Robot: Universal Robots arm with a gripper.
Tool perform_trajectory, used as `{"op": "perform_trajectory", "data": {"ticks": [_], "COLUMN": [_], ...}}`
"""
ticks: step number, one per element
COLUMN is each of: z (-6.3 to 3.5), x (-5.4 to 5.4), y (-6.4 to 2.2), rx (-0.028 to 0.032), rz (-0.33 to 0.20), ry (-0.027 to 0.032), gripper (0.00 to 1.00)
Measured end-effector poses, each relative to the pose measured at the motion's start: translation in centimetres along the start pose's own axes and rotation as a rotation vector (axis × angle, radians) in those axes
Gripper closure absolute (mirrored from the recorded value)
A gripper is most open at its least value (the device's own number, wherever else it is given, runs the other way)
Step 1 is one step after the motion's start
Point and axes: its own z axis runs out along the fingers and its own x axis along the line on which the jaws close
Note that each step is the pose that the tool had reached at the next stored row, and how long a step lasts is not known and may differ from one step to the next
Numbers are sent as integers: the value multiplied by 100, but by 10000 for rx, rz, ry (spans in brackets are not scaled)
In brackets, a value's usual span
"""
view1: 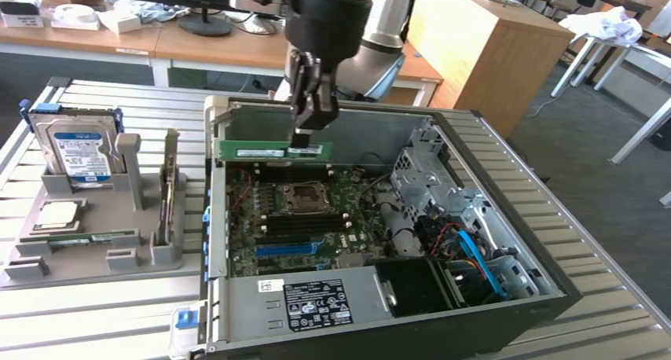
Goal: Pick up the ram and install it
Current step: 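Pick up the ram and move it above insertion slot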
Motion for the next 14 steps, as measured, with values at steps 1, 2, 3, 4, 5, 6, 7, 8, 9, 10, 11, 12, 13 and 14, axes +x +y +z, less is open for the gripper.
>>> {"op": "perform_trajectory", "data": {"ticks": [1,2,3,4,5,6,7,8,9,10,11,12,13,14], "z": [-1,-2,-3,-4,-5,-6,-7,-8,-9,-10,-11,-12,-13,-14], "x": [0,1,1,2,2,3,3,3,4,4,4,5,5,6], "y": [-29,-58,-88,-119,-149,-178,-204,-229,-254,-282,-309,-336,-363,-390], "rx": [0,0,0,1,1,0,0,0,0,0,1,0,0,0], "rz": [0,1,1,1,1,-1,1,1,1,0,0,0,1,1], "ry": [1,0,0,0,0,0,1,0,0,0,0,0,0,1], "gripper": [89,89,89,89,89,89,89,89,89,89,89,89,89,89]}}
